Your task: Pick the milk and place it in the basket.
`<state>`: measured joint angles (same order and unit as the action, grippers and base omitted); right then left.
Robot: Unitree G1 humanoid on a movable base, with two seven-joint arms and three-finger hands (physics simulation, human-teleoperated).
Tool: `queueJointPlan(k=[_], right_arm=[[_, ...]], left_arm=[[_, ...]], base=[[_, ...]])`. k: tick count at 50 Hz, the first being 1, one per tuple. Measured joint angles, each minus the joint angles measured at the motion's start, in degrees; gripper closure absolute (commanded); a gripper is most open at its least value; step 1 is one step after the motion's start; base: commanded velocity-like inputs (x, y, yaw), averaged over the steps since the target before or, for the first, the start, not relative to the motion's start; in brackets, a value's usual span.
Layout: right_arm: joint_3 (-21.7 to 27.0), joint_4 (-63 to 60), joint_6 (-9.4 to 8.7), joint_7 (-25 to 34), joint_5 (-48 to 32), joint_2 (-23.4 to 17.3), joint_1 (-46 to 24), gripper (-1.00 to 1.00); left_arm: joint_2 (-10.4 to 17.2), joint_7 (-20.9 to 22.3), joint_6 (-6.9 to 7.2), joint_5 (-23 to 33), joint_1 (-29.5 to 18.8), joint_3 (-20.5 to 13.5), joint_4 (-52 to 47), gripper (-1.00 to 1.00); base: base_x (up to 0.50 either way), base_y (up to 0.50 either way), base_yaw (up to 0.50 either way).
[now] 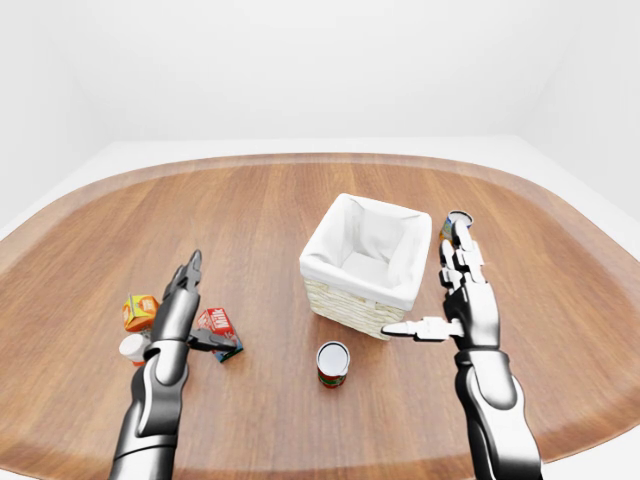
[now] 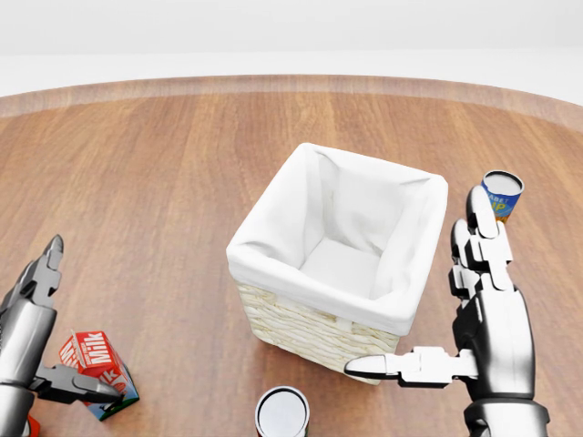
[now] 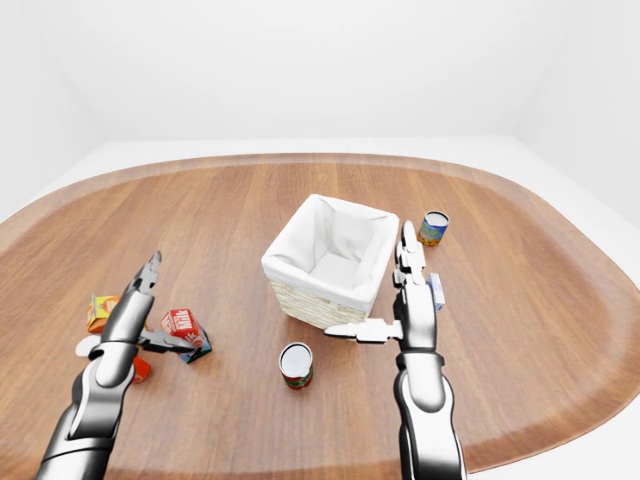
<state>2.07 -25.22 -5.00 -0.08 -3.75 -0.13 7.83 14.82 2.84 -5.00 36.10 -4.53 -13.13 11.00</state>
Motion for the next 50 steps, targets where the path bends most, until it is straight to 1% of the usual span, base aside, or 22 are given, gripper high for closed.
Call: queueJointPlan(k=[9, 19, 29, 50], right_arm=[[0.1, -0.1, 0.0, 0.0, 0.0, 0.0, 0.1, -1.0], [0.1, -0.2, 0.0, 0.0, 0.0, 0.0, 0.1, -1.0], [0.1, -0.2, 0.0, 0.0, 0.0, 0.0, 0.1, -1.0], [0.4, 0.0, 0.0, -0.1, 0.1, 0.0, -0.1, -1.0]], left_arm=[[0.7, -1.5, 0.0, -1.0, -1.6, 0.6, 4.5, -1.0], [2.1, -3.5, 0.0, -3.8, -4.3, 0.9, 10.8, -1.0], [3.2, -6.1, 0.0, -3.6, -5.7, 1.9, 16.5, -1.0], [3.7, -8.5, 0.0, -2.3, -8.3, 4.4, 26.4, -1.0]], base=[[0.0, 0.0, 0.0], [0.0, 0.0, 0.0], [0.0, 0.0, 0.0], [0.0, 0.0, 0.0]])
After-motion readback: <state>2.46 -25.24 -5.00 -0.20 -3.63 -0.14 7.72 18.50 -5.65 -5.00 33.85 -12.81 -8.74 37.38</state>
